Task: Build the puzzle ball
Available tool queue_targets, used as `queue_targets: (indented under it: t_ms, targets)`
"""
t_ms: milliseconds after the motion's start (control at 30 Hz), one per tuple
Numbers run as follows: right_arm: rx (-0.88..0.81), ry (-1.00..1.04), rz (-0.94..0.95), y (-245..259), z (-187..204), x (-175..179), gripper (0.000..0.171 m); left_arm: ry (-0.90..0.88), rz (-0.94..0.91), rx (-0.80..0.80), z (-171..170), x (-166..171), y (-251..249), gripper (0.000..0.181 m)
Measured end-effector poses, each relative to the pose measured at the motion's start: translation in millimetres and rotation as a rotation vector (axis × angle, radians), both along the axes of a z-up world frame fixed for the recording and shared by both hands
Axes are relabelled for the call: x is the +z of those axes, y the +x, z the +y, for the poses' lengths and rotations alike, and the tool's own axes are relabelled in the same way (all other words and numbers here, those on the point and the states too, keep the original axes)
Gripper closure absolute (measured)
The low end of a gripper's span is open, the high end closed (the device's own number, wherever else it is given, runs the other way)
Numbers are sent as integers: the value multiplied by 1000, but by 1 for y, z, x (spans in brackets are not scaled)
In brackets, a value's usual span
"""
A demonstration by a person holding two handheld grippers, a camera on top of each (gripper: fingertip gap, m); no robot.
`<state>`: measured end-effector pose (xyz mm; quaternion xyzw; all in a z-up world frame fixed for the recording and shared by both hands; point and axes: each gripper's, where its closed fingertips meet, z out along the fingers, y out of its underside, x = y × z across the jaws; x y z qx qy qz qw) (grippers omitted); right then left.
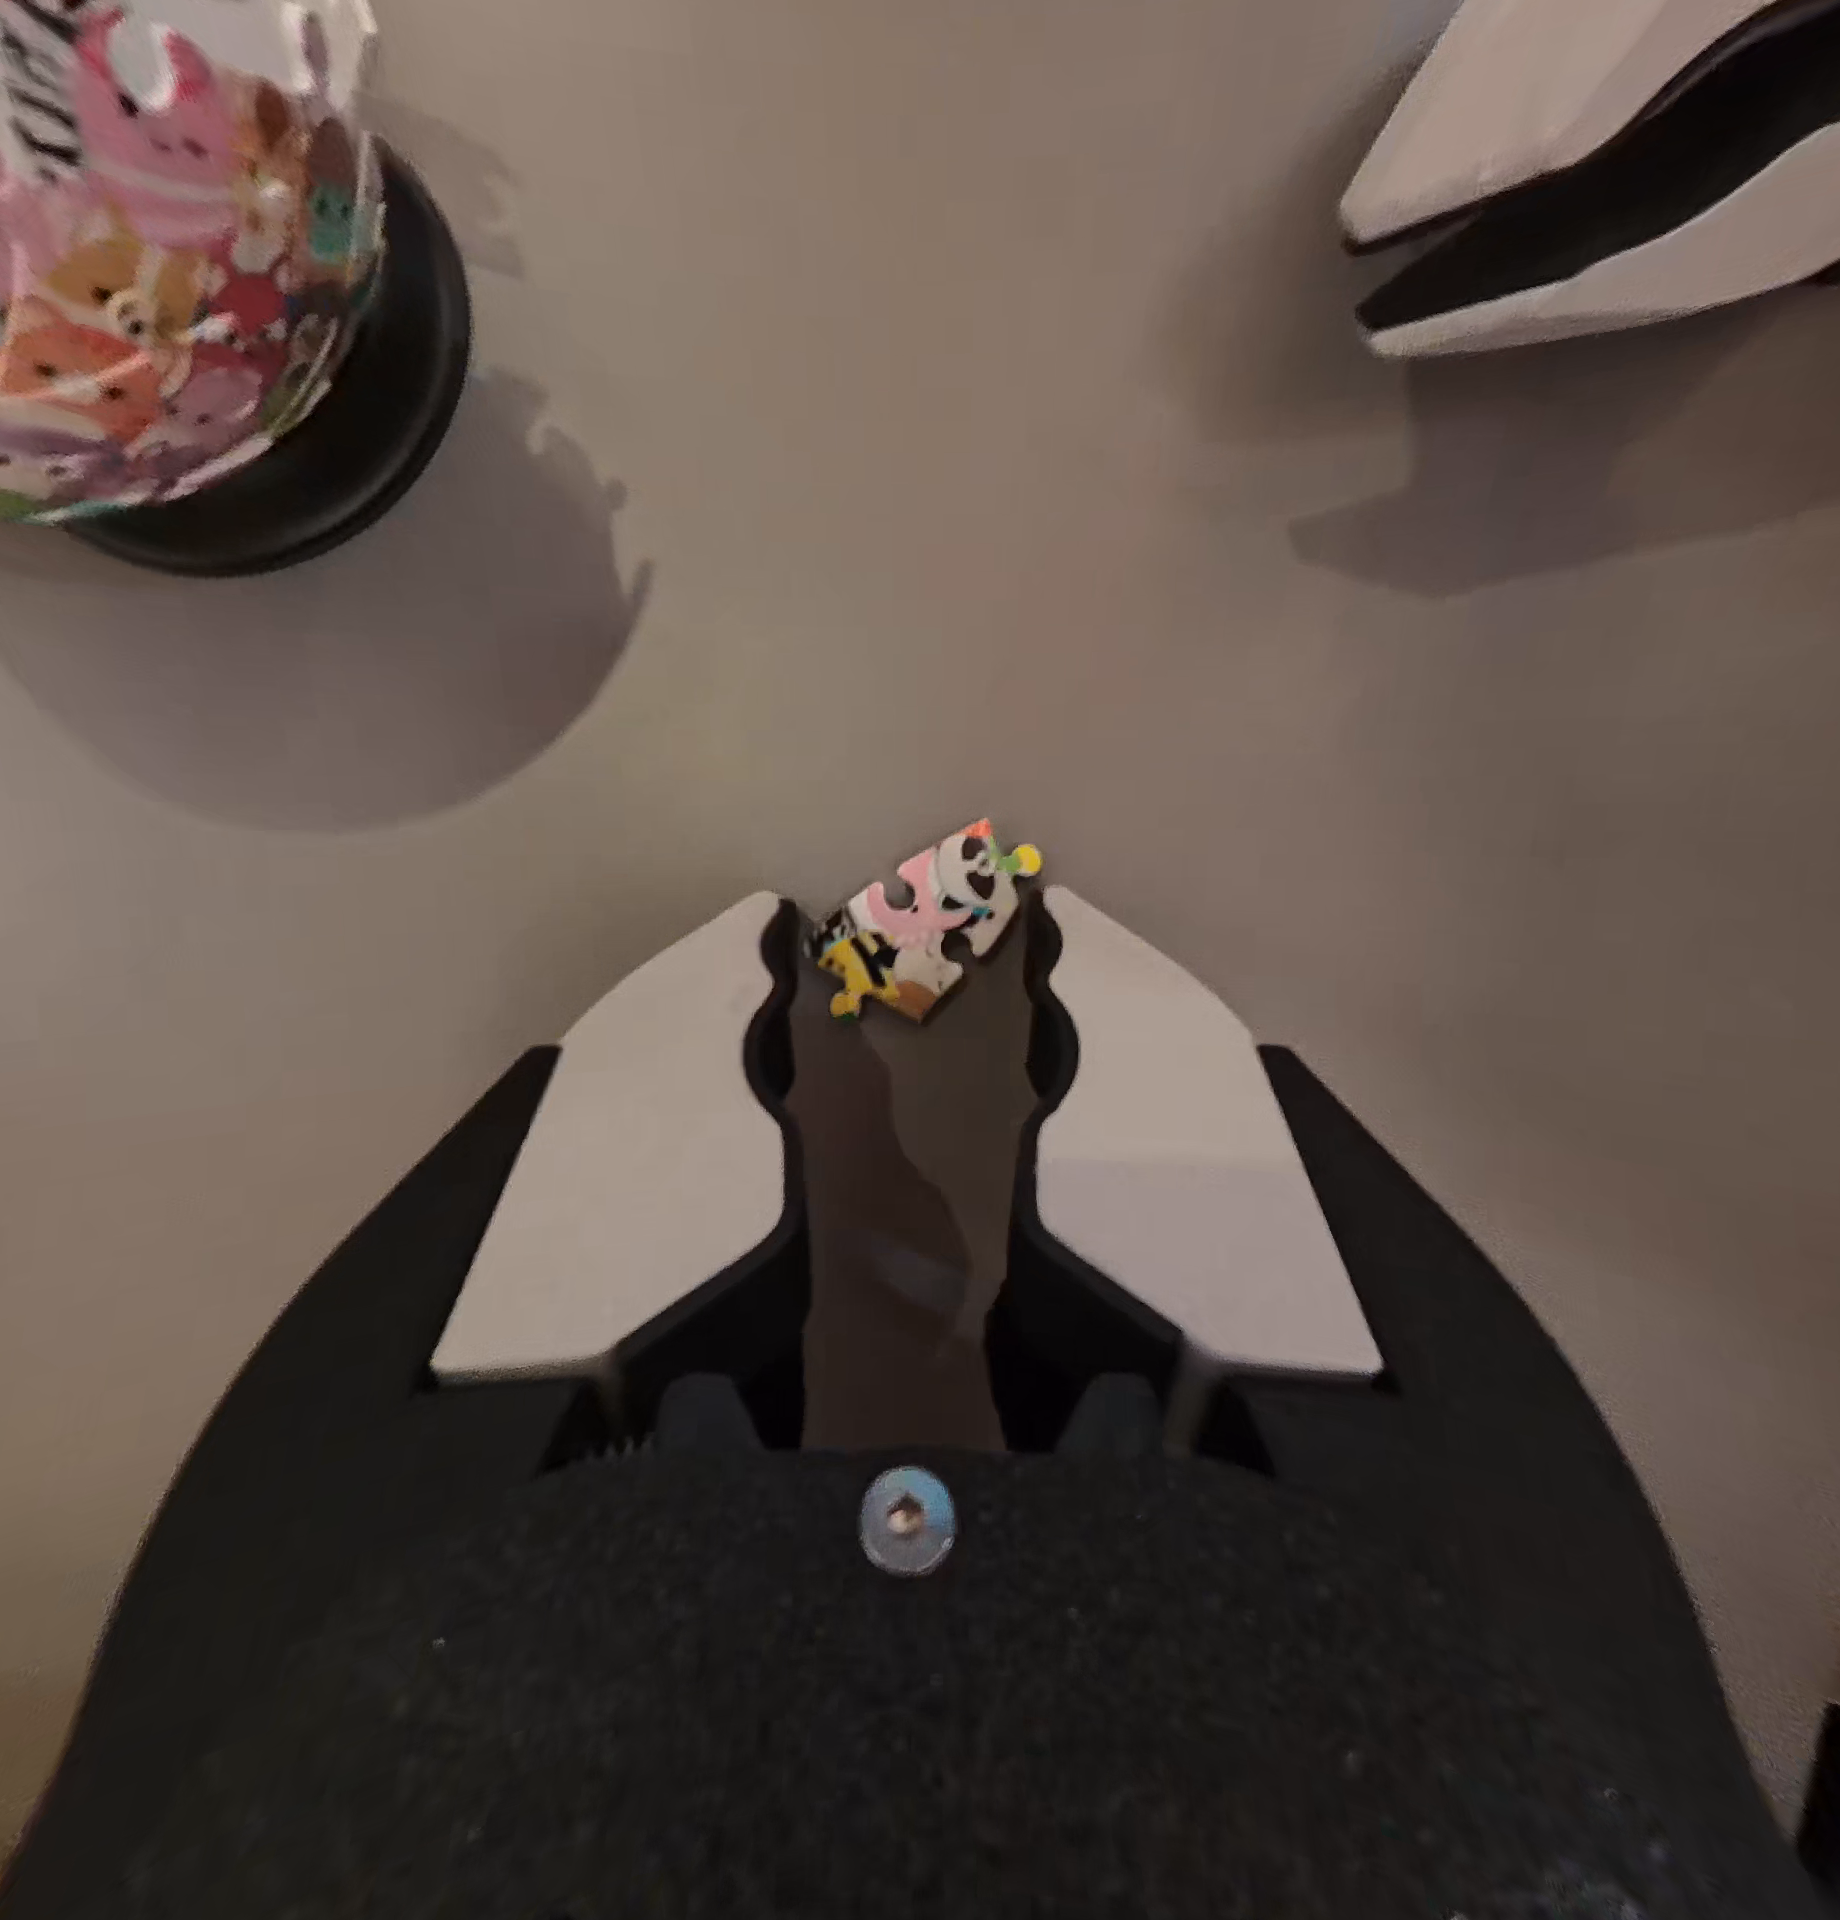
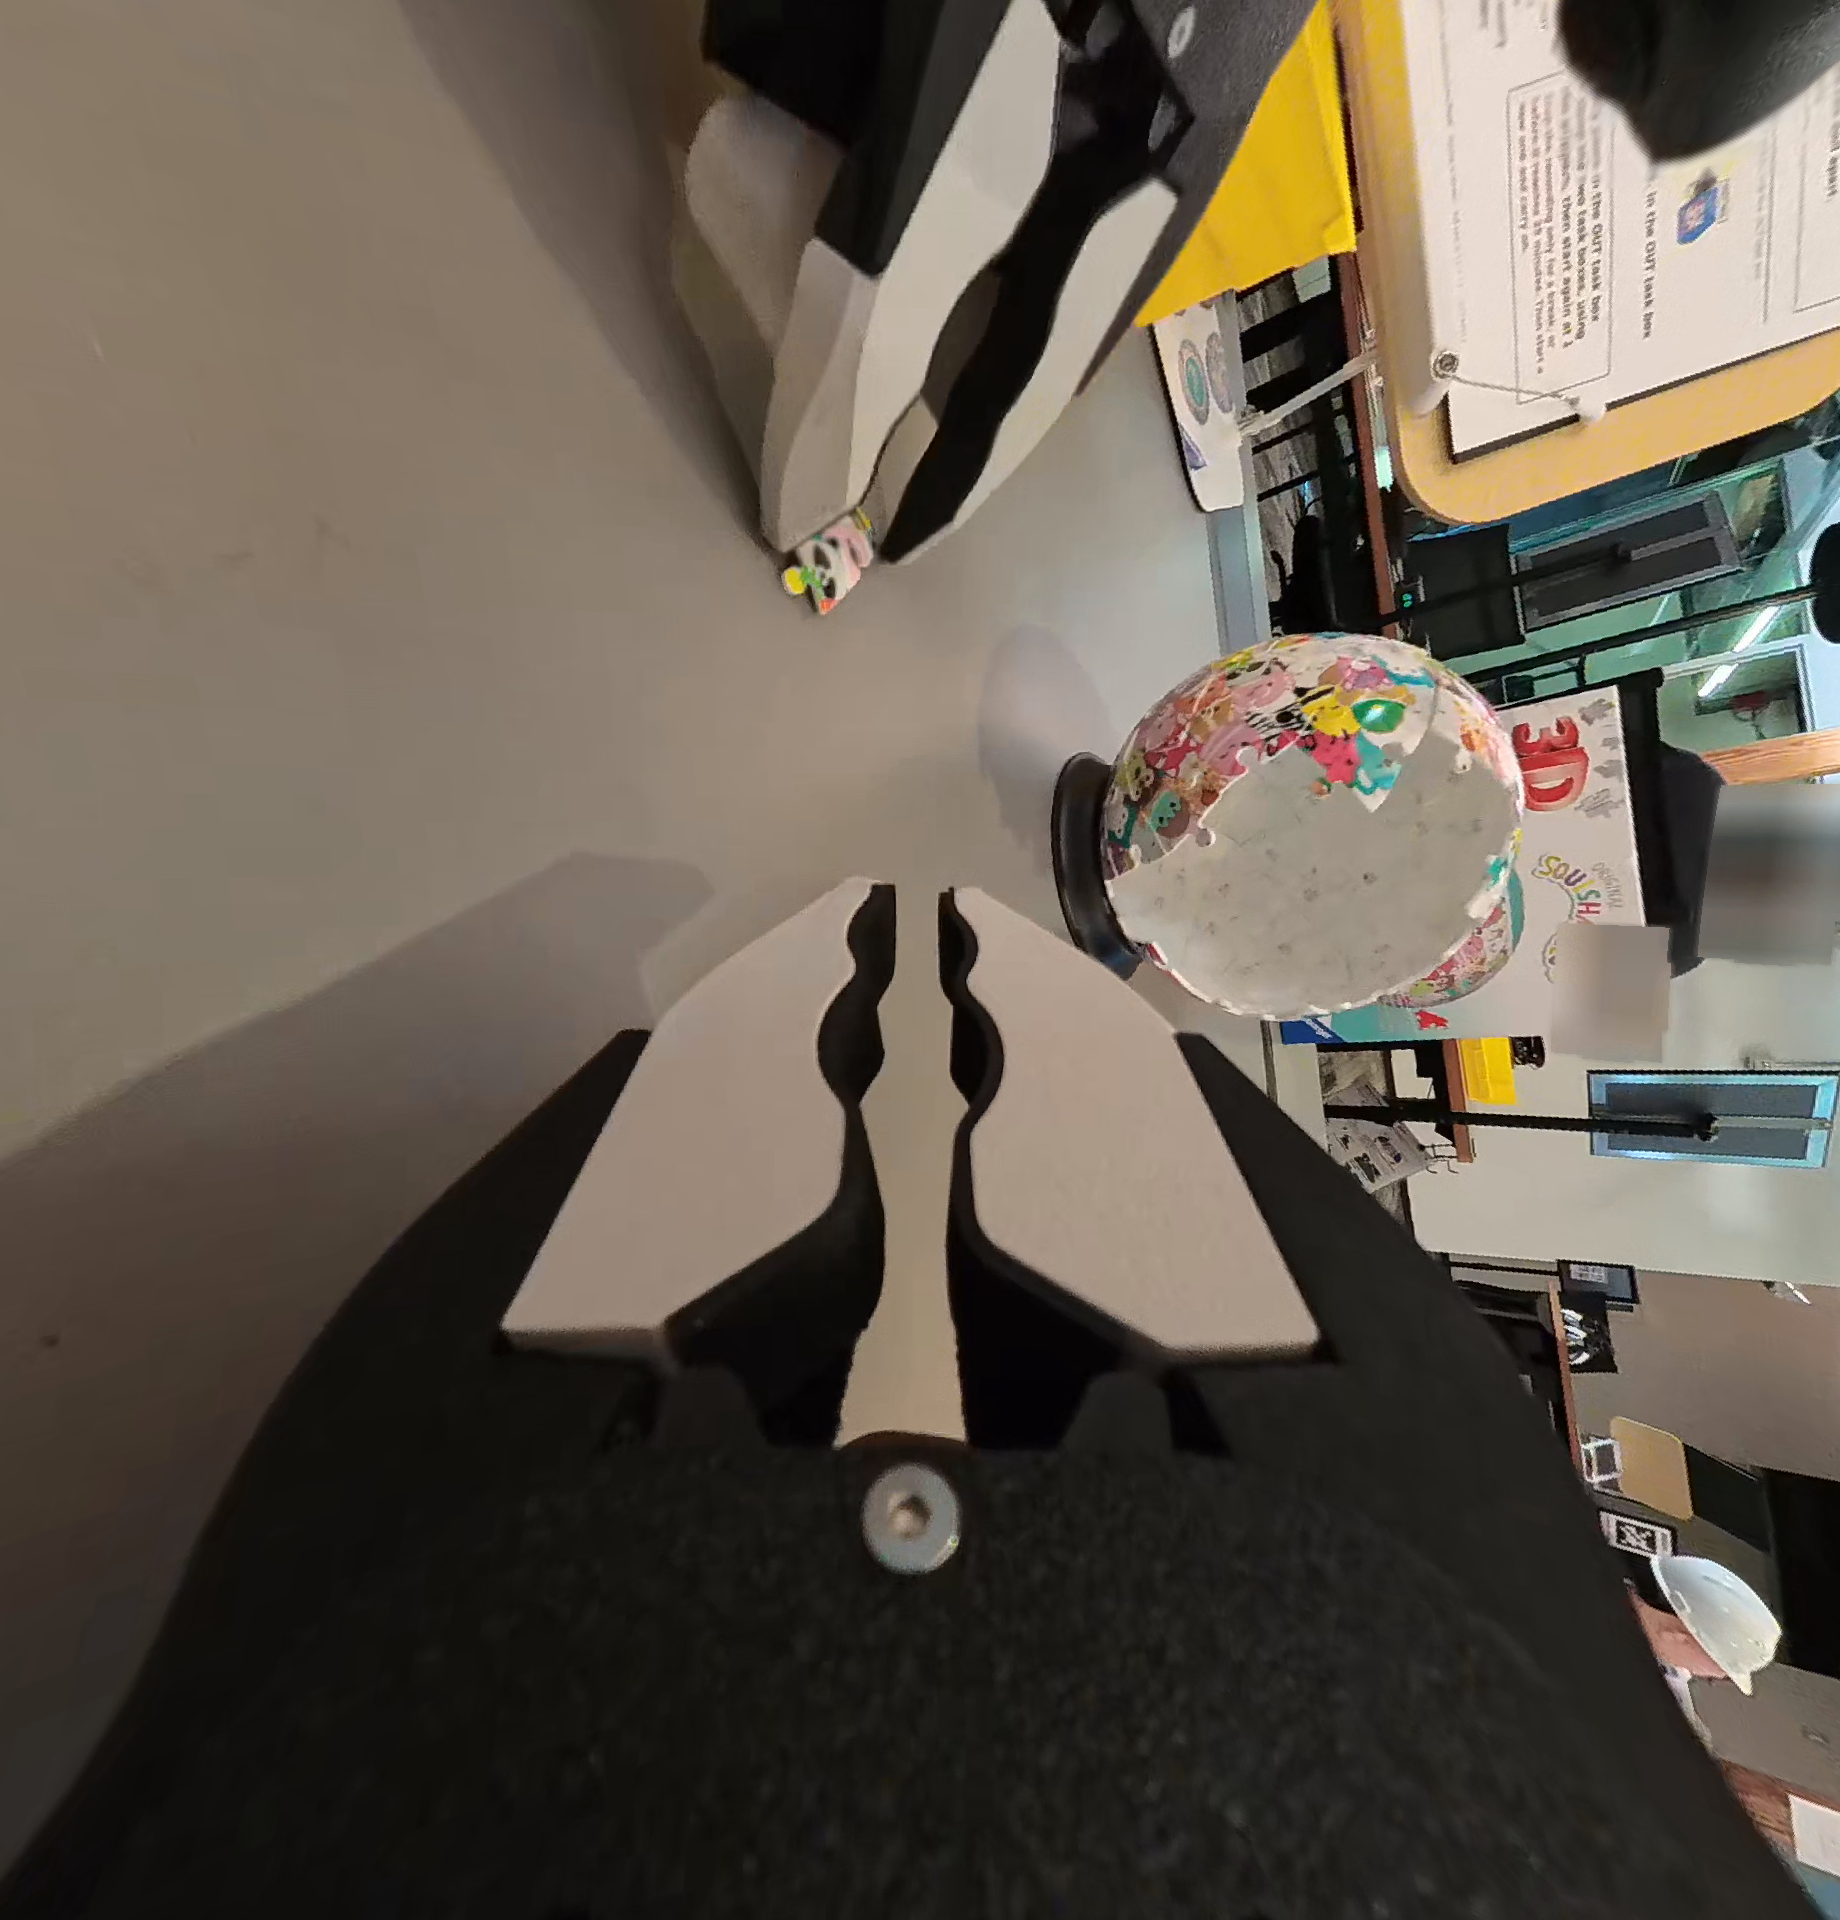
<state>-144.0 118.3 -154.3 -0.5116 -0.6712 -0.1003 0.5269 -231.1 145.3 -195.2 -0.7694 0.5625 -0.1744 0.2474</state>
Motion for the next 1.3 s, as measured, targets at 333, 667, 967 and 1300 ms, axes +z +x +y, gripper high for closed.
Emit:
queue_targets:
  t_ms: [333,667,967,1300]
  targets:
    - [23,-15,98,-8,2,11,164,-100,-139,56,-7,8,14,160]
    - [-45,-116,594,-40,1,91,149,-717,-1464,224,-4,161,25,160]
    - [-38,103,576,-51,-1,109,150,-1025,-1844,322,-6,177,31,160]
    - [-68,252,557,-36,2,126,168,-1167,-1926,365,-10,180,47,160]
